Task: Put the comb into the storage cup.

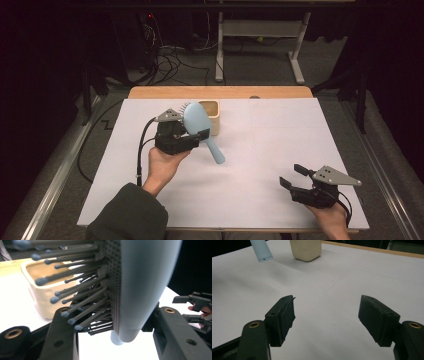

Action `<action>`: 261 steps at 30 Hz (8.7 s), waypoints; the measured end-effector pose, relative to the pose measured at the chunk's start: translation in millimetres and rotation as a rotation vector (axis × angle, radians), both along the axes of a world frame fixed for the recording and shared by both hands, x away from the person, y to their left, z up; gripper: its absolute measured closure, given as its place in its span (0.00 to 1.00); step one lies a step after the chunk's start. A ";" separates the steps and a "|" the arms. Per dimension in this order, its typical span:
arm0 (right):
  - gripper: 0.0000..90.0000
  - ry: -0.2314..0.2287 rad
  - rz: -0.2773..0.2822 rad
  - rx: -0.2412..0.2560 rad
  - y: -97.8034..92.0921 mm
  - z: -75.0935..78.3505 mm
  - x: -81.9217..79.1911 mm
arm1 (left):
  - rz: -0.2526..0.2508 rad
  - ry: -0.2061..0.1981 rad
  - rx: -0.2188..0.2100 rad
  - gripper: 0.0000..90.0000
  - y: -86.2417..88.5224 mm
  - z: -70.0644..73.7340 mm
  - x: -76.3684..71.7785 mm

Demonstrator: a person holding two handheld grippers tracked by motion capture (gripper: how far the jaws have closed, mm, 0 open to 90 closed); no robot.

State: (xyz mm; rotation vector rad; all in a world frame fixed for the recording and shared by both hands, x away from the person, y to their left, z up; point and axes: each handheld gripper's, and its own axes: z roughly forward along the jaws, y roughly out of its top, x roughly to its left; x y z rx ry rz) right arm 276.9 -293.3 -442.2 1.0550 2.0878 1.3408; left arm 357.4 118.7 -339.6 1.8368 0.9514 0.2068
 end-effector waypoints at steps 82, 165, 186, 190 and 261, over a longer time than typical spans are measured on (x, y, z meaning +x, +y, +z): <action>0.29 -0.060 -0.087 0.080 -29.6 -21.4 -21.6 | 0.156 -0.033 -0.010 0.61 5.6 52.3 65.2; 0.30 -0.062 -0.090 0.091 -32.9 -21.6 -21.9 | 0.263 -0.019 0.127 0.60 -11.8 29.9 122.4; 0.30 -0.063 -0.095 0.081 -32.1 -22.1 -21.7 | 0.250 0.027 0.127 0.59 -14.2 15.8 125.3; 0.30 -0.063 -0.094 0.082 -32.0 -22.2 -21.6 | 0.251 0.027 0.124 0.59 -14.0 14.4 125.5; 0.31 -0.057 -0.090 0.081 -31.6 -22.4 -21.4 | 0.245 0.067 0.193 0.55 -24.3 -19.7 132.6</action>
